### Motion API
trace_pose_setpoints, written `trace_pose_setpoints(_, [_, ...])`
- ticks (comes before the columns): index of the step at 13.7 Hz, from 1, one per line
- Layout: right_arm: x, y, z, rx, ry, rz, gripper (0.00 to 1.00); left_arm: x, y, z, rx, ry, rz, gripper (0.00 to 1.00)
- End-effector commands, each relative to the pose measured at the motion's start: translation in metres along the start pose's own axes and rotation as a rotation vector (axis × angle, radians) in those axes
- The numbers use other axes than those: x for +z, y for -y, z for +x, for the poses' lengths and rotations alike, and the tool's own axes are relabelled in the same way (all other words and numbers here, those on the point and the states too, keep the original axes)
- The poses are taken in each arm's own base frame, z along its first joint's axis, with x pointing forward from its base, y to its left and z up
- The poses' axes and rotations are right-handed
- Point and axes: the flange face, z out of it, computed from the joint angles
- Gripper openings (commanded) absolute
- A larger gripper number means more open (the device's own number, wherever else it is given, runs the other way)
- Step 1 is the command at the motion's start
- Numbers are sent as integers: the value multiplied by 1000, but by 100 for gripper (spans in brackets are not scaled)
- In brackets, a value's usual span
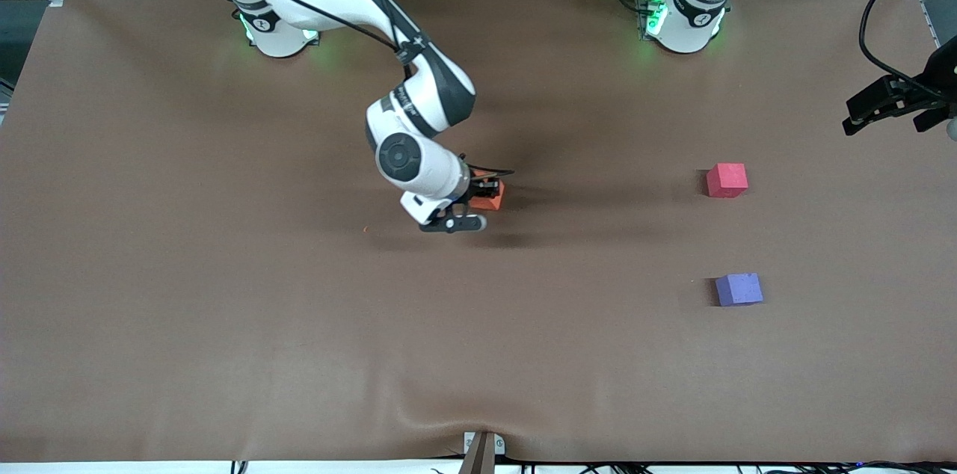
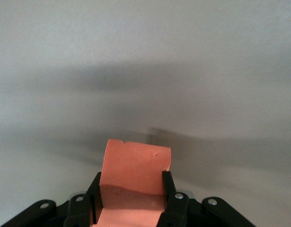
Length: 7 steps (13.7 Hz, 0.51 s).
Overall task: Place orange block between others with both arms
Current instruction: 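Carry the orange cube with the right gripper toward the table middle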
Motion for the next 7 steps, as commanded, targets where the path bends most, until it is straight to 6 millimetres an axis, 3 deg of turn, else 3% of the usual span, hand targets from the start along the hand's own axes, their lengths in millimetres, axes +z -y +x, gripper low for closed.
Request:
trace_pose_setpoints(1, [12,19,0,-8,2,20,56,-6,3,0,9,-12,5,100])
trace_pose_setpoints(3, [20,23,-2,-17,-6,16,57,-6,3,0,9,-12,5,100])
trace_pose_setpoints(5, [26,21,-2,-14,-3,11,75,-5,3,0,9,-10,5,100])
trace_pose_setpoints(6, [27,20,-1,-14,-3,10,94,-5,3,0,9,-10,5,100])
trace_pose_setpoints(7, [24,20,-1,-17,-6,9,100,-5,3,0,9,-10,5,100])
